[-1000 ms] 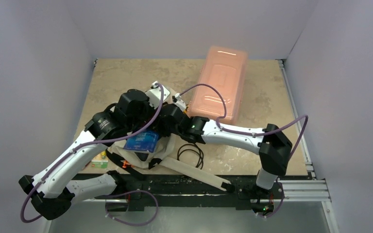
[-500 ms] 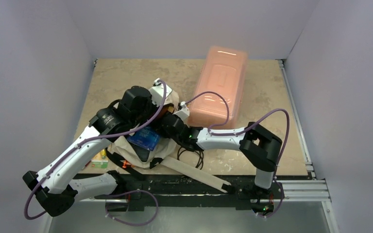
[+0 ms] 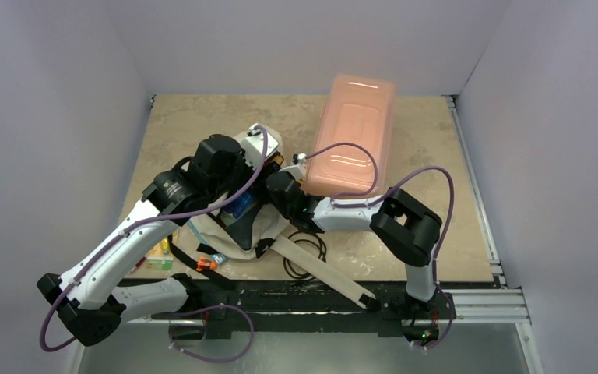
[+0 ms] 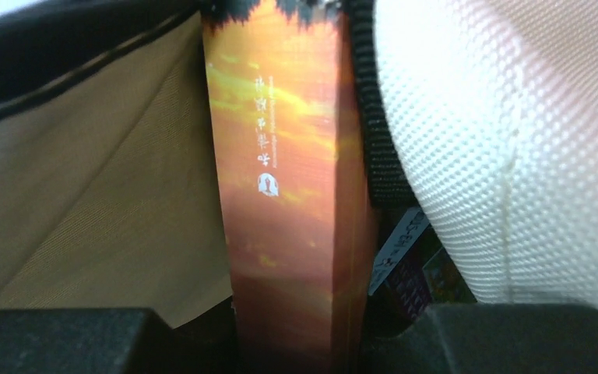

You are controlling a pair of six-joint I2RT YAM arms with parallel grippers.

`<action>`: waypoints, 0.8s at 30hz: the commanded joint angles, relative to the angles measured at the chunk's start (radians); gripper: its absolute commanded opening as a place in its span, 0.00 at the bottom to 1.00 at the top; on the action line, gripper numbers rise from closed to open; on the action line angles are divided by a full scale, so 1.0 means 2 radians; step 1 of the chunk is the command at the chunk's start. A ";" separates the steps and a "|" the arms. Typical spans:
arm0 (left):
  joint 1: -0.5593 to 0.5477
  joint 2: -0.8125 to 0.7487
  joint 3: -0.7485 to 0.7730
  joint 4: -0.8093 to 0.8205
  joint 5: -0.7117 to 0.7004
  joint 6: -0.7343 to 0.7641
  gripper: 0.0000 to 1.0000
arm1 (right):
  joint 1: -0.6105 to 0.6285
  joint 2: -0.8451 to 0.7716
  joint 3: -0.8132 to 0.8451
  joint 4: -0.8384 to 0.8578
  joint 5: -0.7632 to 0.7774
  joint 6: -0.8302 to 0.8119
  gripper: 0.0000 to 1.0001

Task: Pack the student bag
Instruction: Place the book in the student bag.

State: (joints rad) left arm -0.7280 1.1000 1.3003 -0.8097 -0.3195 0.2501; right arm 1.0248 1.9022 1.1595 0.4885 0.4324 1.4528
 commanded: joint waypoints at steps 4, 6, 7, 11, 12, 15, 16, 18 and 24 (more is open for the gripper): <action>0.001 -0.014 0.030 0.022 0.006 0.021 0.00 | -0.044 0.047 0.069 0.174 0.063 -0.028 0.00; 0.001 -0.013 0.033 0.020 0.015 0.018 0.00 | -0.045 0.077 0.100 0.189 0.070 -0.055 0.00; 0.001 -0.012 0.034 0.020 0.016 0.017 0.00 | -0.045 0.093 0.113 0.195 0.070 -0.060 0.00; 0.002 -0.008 0.035 0.021 0.011 0.008 0.00 | -0.042 0.140 0.162 0.192 0.093 -0.071 0.00; 0.002 -0.007 0.035 0.022 0.011 0.007 0.00 | -0.042 0.147 0.173 0.182 0.101 -0.068 0.00; 0.002 -0.004 0.031 0.023 -0.004 0.001 0.00 | -0.041 0.160 0.187 0.155 0.106 -0.071 0.20; 0.002 -0.004 0.028 0.026 -0.011 0.001 0.00 | -0.039 0.158 0.183 0.147 0.105 -0.081 0.32; 0.003 -0.005 0.024 0.031 -0.026 -0.002 0.00 | -0.032 0.139 0.166 0.115 0.114 -0.101 0.59; 0.013 -0.004 0.018 0.040 -0.031 -0.017 0.00 | -0.025 0.076 0.083 0.088 0.061 -0.177 0.91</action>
State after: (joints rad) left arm -0.7174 1.1160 1.3003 -0.7876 -0.3485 0.2504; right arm 0.9817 2.1956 1.3903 0.6392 0.5560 1.2369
